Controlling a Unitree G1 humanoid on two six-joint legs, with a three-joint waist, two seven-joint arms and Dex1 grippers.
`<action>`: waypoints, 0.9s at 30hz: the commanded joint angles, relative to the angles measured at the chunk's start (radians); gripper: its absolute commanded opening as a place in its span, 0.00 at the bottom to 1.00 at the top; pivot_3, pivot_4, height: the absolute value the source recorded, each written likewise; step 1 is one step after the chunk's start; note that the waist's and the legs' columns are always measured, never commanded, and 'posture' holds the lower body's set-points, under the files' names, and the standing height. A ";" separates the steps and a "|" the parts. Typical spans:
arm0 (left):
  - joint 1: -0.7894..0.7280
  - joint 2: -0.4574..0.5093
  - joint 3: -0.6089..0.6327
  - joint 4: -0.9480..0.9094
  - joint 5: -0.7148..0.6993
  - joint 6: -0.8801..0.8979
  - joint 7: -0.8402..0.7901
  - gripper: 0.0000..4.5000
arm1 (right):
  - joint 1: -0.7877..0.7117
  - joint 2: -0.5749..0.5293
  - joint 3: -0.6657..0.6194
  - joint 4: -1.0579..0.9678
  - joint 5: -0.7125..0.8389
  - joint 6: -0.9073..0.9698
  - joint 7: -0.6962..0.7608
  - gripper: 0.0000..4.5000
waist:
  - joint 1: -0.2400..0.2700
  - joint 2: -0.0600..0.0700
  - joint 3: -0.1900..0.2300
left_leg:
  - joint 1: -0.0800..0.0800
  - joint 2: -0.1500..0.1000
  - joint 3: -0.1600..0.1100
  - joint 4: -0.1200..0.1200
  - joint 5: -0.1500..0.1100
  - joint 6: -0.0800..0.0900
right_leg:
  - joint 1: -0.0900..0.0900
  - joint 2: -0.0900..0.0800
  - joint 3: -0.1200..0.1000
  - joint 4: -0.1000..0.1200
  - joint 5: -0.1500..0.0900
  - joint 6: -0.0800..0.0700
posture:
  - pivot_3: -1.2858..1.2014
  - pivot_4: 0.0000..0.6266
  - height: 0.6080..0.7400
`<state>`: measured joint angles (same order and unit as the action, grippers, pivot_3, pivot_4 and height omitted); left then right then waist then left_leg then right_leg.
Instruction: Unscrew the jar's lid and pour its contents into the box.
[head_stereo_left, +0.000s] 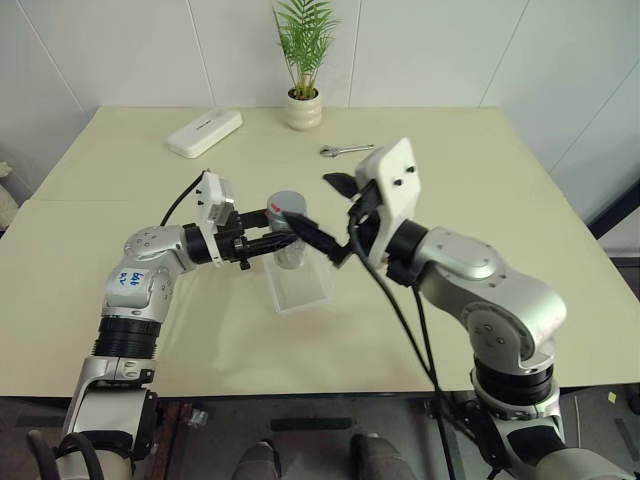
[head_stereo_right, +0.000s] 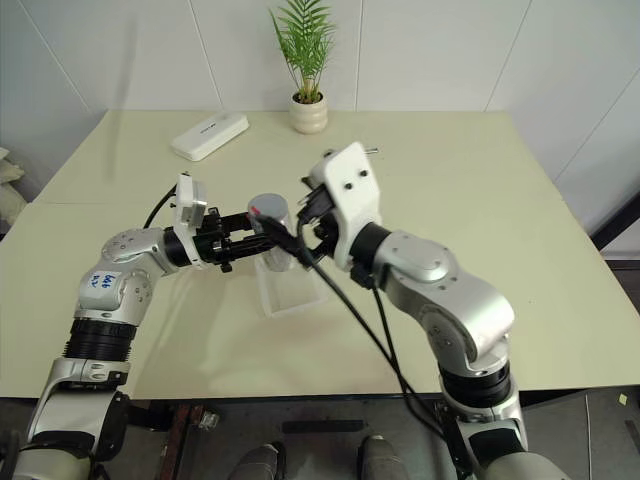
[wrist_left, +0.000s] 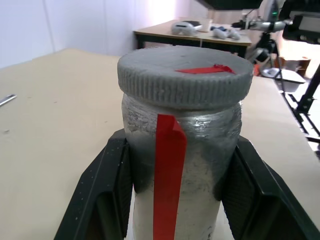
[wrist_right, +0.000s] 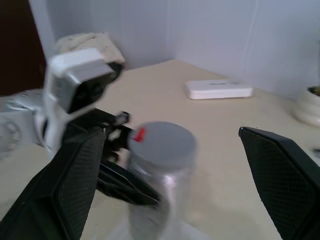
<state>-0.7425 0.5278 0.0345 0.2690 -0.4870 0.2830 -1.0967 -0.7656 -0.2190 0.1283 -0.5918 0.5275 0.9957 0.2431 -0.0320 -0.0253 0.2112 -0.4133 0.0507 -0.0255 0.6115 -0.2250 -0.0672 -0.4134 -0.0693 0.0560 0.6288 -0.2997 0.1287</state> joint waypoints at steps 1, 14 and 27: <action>-0.019 -0.002 0.013 -0.023 -0.005 -0.018 -0.022 0.44 | -0.011 0.021 0.032 -0.021 -0.033 -0.030 -0.024 1.00 | 0.001 0.000 0.000 | 0.000 0.000 0.000 0.000 0.000 0.000 | 0.000 0.000 0.000 0.000 0.000 0.000 | 0.52 0.24 1.00; 0.006 -0.005 0.023 -0.074 -0.014 -0.024 -0.037 0.44 | -0.020 0.025 0.064 0.083 -0.145 -0.100 -0.010 1.00 | 0.001 0.000 0.000 | 0.000 0.000 0.000 0.000 0.000 0.000 | 0.000 0.001 0.001 0.000 0.000 0.000 | 0.52 0.24 1.00; 0.002 -0.025 0.010 -0.068 0.006 -0.039 -0.031 0.44 | -0.031 0.052 0.080 0.089 -0.172 -0.097 -0.007 1.00 | 0.001 0.000 0.000 | 0.000 0.000 0.000 0.000 0.000 0.000 | 0.000 0.001 0.001 0.000 0.000 0.000 | 0.52 0.24 1.00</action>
<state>-0.7322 0.5069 0.0360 0.2336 -0.4831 0.2669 -1.1270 -0.7690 -0.1807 0.2032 -0.4821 0.3698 0.9144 0.2447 -0.0310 -0.0253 0.2112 -0.4133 0.0510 -0.0252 0.6115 -0.2250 -0.0670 -0.4135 -0.0685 0.0567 0.6288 -0.2997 0.1288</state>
